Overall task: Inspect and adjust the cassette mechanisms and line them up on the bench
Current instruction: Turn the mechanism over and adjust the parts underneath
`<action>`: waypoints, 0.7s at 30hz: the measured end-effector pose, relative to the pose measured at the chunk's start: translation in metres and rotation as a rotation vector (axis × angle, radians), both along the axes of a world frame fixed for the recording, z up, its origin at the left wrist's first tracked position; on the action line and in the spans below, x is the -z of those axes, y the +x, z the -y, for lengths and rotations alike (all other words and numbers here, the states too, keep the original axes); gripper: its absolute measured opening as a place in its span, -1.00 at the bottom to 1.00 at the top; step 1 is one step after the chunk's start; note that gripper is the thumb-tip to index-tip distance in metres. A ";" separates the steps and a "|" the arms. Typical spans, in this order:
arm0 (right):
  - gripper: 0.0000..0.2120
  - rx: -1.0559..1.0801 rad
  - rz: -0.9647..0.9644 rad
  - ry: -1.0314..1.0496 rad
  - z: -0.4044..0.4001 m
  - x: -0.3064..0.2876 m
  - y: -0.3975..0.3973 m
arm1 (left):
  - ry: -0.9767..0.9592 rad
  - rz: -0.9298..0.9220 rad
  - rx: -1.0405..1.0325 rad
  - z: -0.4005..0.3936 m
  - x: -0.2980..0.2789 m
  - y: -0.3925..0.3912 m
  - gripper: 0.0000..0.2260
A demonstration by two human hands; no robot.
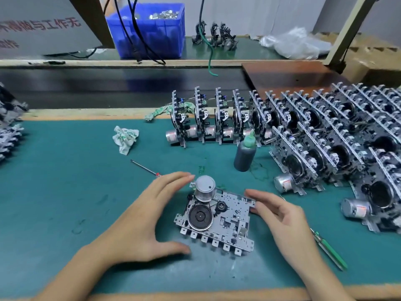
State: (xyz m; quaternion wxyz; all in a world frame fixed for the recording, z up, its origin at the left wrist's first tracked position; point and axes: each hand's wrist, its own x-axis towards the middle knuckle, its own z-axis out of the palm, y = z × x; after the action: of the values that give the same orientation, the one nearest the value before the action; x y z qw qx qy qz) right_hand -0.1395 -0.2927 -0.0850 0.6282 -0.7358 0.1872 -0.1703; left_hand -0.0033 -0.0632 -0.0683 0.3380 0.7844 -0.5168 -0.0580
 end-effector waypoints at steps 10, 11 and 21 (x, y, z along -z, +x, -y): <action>-0.65 -0.056 -0.023 -0.183 -0.002 0.001 -0.001 | 0.191 0.082 0.117 0.019 -0.001 0.029 -0.11; -0.66 -0.056 -0.030 -0.181 -0.002 0.001 -0.001 | 0.183 0.121 0.097 0.019 -0.001 0.026 -0.10; -0.71 0.029 0.006 -0.083 -0.001 0.005 0.000 | 0.118 0.176 -0.116 0.032 0.006 -0.012 -0.11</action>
State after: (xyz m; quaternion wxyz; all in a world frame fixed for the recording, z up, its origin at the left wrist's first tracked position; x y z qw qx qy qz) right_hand -0.1394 -0.2918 -0.0897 0.5953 -0.7577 0.1887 -0.1892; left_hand -0.0155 -0.0948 -0.0739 0.2473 0.8335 -0.4941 0.0004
